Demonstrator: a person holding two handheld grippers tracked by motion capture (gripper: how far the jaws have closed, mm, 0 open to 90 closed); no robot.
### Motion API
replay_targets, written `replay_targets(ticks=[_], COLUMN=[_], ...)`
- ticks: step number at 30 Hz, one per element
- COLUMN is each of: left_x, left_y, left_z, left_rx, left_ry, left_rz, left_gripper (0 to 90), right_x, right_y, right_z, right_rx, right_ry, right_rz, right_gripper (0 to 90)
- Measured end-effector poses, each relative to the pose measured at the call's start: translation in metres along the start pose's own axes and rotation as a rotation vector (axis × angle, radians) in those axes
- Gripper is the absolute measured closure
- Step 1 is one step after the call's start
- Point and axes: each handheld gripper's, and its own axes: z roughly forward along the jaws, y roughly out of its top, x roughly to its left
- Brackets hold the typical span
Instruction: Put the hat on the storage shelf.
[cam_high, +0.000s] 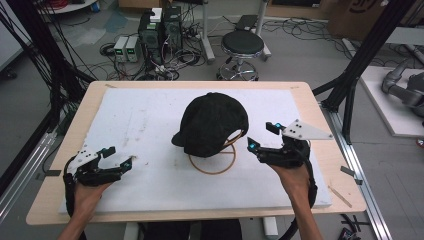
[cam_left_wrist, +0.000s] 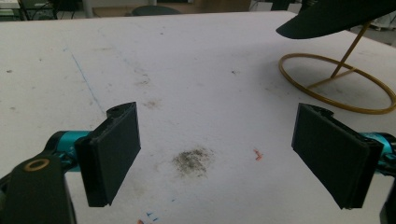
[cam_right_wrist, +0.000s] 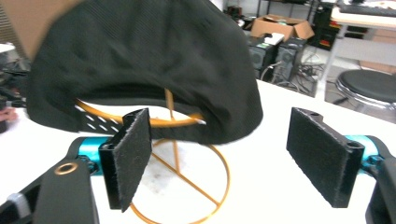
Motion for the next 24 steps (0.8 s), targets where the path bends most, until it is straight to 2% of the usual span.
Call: replay_targets(ticks=[5,7,17,24], left_x=[0.000,0.000,0.000,0.000], left_y=[0.000,0.000,-0.001,0.000], left_z=[0.000,0.000,-0.001,-0.001], left_rx=[0.004,0.000,-0.012,-0.009], left_ry=[0.001,0.000,0.002,0.001], left_rz=[-0.002,0.001,0.007,0.007], left_gripper=[15.3,15.3,15.3,15.3], right_x=[-0.013,-0.016,-0.031,-0.038], right_y=[-0.024,-0.032,-0.065,-0.086], right_z=[-0.001,0.000,0.006,0.011], right_rx=[-0.008,-0.005,-0.003,0.032], right_ry=[-0.044,-0.044,-0.121,-0.168], right_rz=[0.031,0.059,0.072,0.065], right_gripper=[21.3,21.3,21.2,21.2])
